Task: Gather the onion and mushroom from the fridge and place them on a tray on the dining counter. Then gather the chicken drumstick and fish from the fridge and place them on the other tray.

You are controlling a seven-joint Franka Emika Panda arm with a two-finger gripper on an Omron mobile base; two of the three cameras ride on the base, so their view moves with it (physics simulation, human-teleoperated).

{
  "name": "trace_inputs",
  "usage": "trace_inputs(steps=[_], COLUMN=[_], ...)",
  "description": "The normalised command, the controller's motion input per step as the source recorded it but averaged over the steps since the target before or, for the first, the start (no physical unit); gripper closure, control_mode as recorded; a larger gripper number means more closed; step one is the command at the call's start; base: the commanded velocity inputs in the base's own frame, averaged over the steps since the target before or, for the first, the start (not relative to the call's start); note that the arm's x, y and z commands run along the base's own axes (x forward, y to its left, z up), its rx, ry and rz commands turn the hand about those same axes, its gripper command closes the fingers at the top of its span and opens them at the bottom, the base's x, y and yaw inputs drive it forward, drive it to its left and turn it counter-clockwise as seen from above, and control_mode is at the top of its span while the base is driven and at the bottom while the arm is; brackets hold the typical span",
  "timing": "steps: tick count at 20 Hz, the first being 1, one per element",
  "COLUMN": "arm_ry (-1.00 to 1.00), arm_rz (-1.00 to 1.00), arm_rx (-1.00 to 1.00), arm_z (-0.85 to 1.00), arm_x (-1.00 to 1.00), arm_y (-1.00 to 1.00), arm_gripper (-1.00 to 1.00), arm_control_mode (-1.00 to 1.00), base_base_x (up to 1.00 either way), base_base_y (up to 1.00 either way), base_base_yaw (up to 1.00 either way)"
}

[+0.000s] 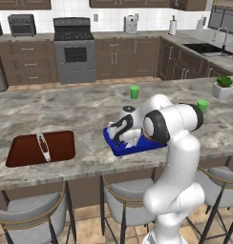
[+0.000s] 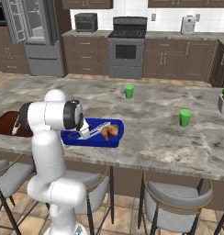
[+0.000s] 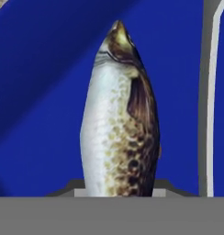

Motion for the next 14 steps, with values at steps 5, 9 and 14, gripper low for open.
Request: trace_inputs(steps=[5,9,14], arm_ry=[-0.01,-0.03,-0.08], arm_rz=[0.00,0.00,0.00], arm_rx=[0.00,0.00,0.00], arm_z=[-0.07,0.00,0.06], arm_x=[0.00,-0.03,-0.25], arm_y=[0.00,0.00,0.00], arm_gripper=[-1.00,-1.00,-1.00], arm_control_mode=[-1.00,-1.00,-1.00], base_base_x=[0.00,0.00,0.00], base_base_y=[0.00,0.00,0.00], base_base_yaw=[0.00,0.00,0.00])
